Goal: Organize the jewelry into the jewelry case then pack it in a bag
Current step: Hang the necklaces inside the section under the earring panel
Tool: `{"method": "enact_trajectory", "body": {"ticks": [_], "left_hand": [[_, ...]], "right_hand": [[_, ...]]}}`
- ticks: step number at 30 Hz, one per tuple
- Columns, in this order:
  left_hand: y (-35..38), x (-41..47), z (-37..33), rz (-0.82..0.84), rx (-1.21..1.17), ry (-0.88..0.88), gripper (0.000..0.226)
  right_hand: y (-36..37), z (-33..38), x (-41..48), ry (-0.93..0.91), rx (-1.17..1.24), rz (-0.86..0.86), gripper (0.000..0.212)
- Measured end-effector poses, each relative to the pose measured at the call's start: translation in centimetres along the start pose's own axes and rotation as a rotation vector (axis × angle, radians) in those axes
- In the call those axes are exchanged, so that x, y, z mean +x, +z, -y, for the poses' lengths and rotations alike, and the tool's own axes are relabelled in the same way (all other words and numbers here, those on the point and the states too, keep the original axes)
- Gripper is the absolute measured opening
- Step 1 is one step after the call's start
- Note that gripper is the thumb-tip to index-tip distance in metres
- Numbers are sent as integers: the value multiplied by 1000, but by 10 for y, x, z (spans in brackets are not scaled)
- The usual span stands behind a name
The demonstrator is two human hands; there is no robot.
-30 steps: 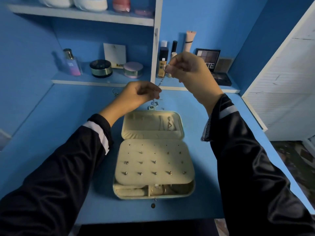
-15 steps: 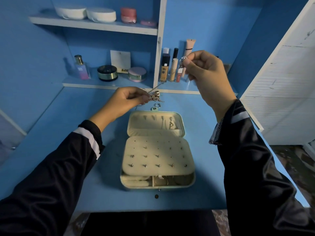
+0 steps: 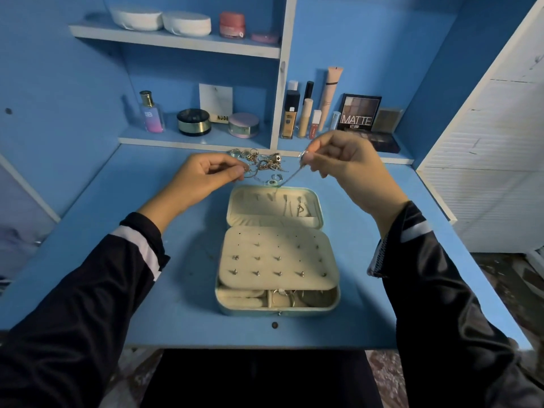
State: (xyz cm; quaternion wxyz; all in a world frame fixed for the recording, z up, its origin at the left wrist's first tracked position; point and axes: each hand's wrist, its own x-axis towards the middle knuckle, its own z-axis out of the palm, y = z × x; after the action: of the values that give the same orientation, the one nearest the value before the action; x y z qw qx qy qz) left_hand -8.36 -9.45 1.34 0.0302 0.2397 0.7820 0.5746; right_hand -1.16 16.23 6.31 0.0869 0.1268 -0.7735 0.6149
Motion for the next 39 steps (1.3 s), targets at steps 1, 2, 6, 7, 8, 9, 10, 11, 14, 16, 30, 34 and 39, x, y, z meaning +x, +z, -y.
{"method": "enact_trajectory", "body": {"ticks": [1,2,6,7,8,9,10,11,14,16,30,34,39], "left_hand": [[0,-1,0,2,22,16,14],[1,-1,0,8,46,31,15],[5,-5,-1,29,103,65,21],[6,-6,-1,27,97,69,20],[8,-7,-1,22,86,73,20],[9,-7,-2,15,74,79,19],[10,-7,-2,8,68,86,18],[11,-7,-1,1,65,92,17],[14,-6,0,-11,54,98,17],[17,-5,0,-18,54,99,18],[25,8,6,-56,74,132,15],[27,7,9,-69,58,126,15],[29,8,11,-106,99,186,15]], "right_hand": [[3,-1,-2,13,-4,49,8],[6,-2,-3,28,-3,97,10],[18,-11,-6,97,-55,251,11],[20,-14,-6,114,-87,267,10],[23,-17,-5,130,-123,277,9],[25,-20,-5,144,-155,287,9],[26,-22,-5,157,-184,301,9],[27,-24,-5,164,-212,319,9],[28,-29,-5,163,-295,359,9],[28,-31,-3,163,-354,365,7],[23,-41,14,212,-432,349,14],[20,-46,21,186,-402,260,13],[29,-51,28,168,-273,142,13]]}}
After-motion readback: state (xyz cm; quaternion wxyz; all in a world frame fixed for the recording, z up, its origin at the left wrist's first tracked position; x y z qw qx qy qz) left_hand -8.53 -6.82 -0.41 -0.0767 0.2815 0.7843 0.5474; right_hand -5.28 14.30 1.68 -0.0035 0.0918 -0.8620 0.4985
